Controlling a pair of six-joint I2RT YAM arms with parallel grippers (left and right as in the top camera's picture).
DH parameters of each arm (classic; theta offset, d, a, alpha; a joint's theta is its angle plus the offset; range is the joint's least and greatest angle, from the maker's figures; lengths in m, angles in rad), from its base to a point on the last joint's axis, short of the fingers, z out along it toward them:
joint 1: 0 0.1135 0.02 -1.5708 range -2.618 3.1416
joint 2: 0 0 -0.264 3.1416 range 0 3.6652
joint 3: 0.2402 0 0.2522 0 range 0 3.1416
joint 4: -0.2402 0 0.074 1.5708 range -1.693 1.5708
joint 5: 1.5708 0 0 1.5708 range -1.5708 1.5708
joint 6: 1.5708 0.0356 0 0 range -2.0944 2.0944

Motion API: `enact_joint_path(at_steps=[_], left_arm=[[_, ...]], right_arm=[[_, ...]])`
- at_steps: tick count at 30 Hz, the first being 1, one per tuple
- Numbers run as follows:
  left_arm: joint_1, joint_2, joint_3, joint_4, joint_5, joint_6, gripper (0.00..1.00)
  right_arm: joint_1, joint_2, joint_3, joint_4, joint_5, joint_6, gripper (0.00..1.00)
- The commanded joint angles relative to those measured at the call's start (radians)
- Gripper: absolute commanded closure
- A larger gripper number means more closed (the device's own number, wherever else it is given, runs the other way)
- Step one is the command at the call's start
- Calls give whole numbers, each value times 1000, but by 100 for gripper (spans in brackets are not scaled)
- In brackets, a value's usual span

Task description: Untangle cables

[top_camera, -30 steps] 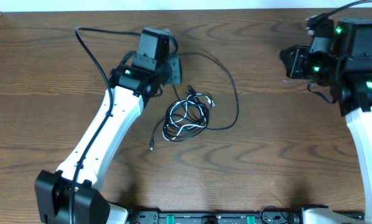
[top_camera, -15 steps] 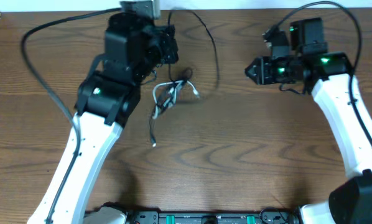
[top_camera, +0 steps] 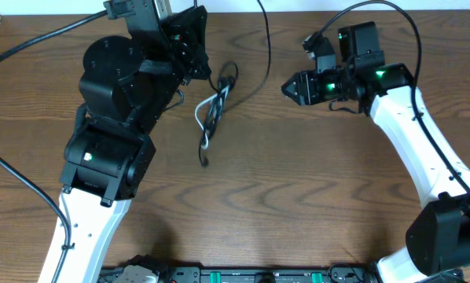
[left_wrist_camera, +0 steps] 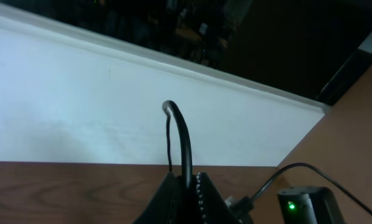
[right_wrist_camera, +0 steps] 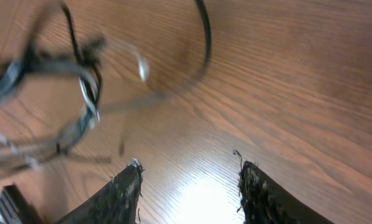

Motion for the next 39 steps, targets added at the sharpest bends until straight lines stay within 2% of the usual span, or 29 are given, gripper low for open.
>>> enact_joint_path(at_steps=[1,4,10,16,20,24,30,37,39], left_arm=[[4,-7,30,18,8,-60,92],[4,-7,30,29,2,-63,92],[4,-7,30,35,1,-63,93],[4,-7,30,24,1,-63,92],[4,-7,30,23,1,-63,92],[4,-7,30,22,1,-63,93],[4,-7,30,15,1,-63,92],[5,-7,30,13,1,-62,93],[4,-7,30,13,1,-62,93]], right_arm=[[14,19,8,21,-15,106,49],[27,42,8,32,38,269,49],[74,116,8,66,55,470,47],[138,175,8,113,61,587,45],[180,203,7,140,133,716,45],[214,222,7,196,198,805,36],[250,261,7,319,229,858,35],[273,306,6,288,262,891,43],[273,316,6,287,262,889,55]])
